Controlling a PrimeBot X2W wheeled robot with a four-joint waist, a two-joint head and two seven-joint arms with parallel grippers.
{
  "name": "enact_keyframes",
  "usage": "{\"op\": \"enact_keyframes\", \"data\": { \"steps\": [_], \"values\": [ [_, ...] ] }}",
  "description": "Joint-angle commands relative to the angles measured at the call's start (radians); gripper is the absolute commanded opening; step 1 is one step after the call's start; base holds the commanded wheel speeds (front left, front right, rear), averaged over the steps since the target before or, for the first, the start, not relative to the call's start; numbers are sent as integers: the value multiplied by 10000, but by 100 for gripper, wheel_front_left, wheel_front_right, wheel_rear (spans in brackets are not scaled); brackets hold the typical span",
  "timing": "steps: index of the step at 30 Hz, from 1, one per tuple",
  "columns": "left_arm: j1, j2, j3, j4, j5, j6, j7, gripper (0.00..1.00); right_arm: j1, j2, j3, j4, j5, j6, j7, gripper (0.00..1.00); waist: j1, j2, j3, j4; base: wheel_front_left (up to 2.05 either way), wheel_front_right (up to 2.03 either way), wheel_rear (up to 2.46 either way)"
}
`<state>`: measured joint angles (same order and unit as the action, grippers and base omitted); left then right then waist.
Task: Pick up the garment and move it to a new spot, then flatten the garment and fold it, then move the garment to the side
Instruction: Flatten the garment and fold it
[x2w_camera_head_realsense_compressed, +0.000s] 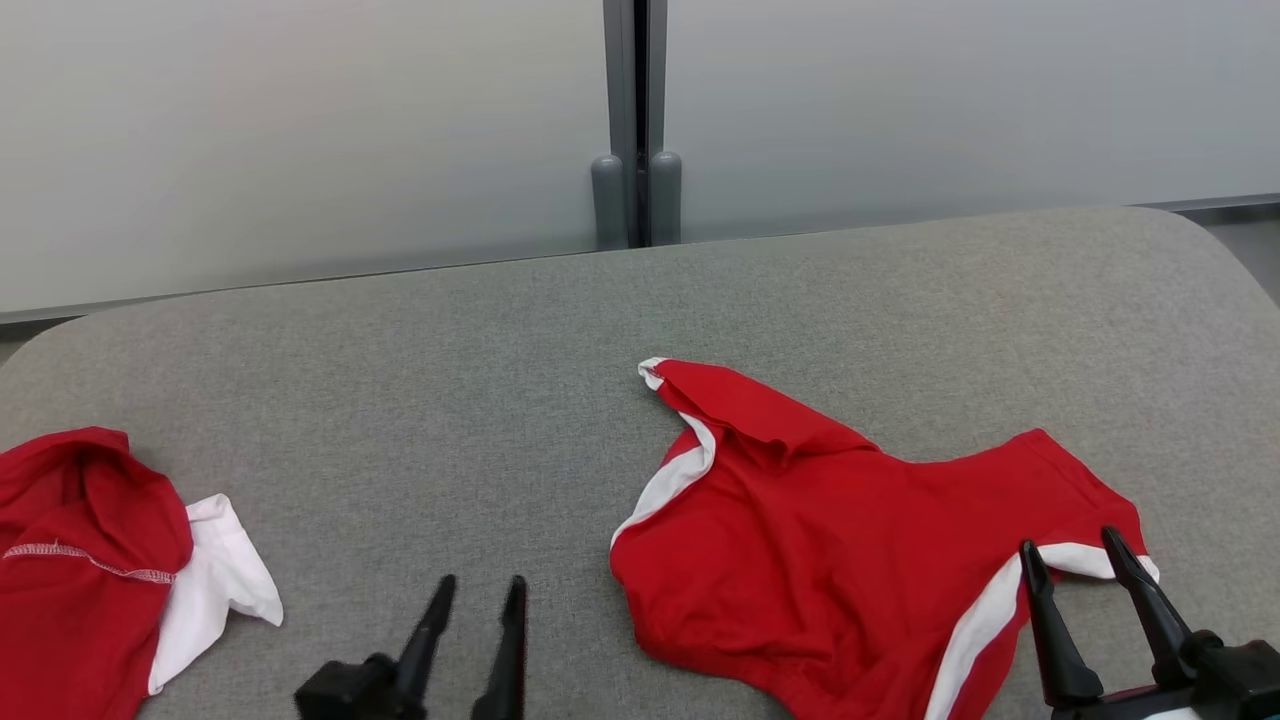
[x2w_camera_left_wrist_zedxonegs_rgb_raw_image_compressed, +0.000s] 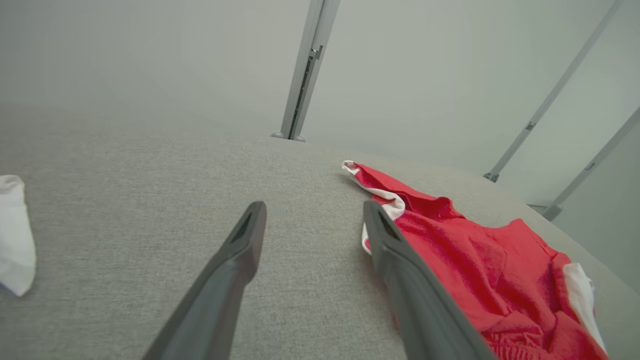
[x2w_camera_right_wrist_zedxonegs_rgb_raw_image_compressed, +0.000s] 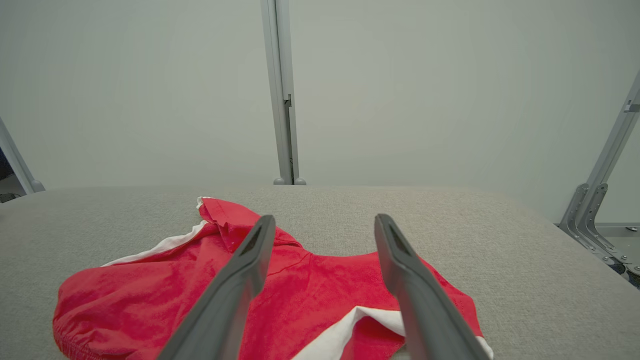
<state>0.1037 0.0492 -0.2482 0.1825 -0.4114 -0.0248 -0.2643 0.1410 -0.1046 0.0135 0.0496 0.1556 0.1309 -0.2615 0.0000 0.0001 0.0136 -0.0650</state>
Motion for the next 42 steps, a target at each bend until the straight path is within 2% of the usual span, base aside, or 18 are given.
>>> {"op": "enact_keyframes", "data": {
  "steps": [1,5,8,13,17,18,19,23,30,36,38,39,40,41,42],
  "values": [
    [-535,25,-562,557,-345,-212,130,100,-125,-80,57,-66,-25,-2,-53,100,0,-1,135,-111,0,0,0],
    [-1627,34,-1712,1366,-1589,-363,1044,100,-308,-115,161,-95,6,-2,-54,100,0,-1,402,-359,0,0,0],
    [-2298,33,-2405,1860,-2303,-221,1976,100,-419,-93,252,-86,42,-2,-54,100,0,-1,574,-586,0,0,0],
    [-3129,39,-3017,2842,-2723,256,3186,100,-596,-32,331,-106,70,-2,-52,100,0,-1,871,-990,0,0,0],
    [-3413,24,-3233,3307,-2897,243,3352,100,-682,-2,297,-119,87,-2,-54,100,0,-1,1037,-1160,0,0,0],
    [-3530,36,-3207,3369,-3016,192,3232,41,-702,10,314,-121,91,-2,-54,100,0,-1,1077,-1215,0,0,0],
    [-3640,41,-3184,3430,-3105,157,3148,0,-724,18,325,-126,83,-2,-54,100,0,-1,1119,-1272,0,0,0],
    [-4220,118,-2728,3512,-3255,376,2607,0,-794,78,220,-194,81,-2,-53,100,0,-1,1323,-1342,0,0,0],
    [-5898,865,-2074,3890,-2918,689,2234,0,-966,138,264,-183,65,-2,-53,100,0,-1,1647,-1351,0,0,0],
    [-7273,1485,-1873,5009,-2601,884,2327,0,-1212,122,432,-86,27,-2,-54,100,0,-1,1844,-1435,0,0,0],
    [-7550,1572,-1831,5491,-2561,805,2241,0,-1267,97,461,-38,39,-2,-54,100,0,-1,1860,-1465,0,0,0],
    [-7665,1612,-1805,5721,-2548,778,2126,9,-1290,83,479,-19,41,-2,-54,100,0,-1,1857,-1477,0,0,0],
    [-7728,1641,-1786,5940,-2563,734,2024,34,-1304,73,489,11,40,-2,-54,100,0,-1,1840,-1487,0,0,0],
    [-7738,1633,-1770,6142,-2572,675,1873,91,-1299,59,490,44,37,-2,-53,100,0,-1,1807,-1492,0,0,0],
    [-7701,1589,-1746,6310,-2625,612,1718,100,-1267,46,461,67,32,-2,-54,100,0,-1,1760,-1484,0,0,0]
  ]
}}
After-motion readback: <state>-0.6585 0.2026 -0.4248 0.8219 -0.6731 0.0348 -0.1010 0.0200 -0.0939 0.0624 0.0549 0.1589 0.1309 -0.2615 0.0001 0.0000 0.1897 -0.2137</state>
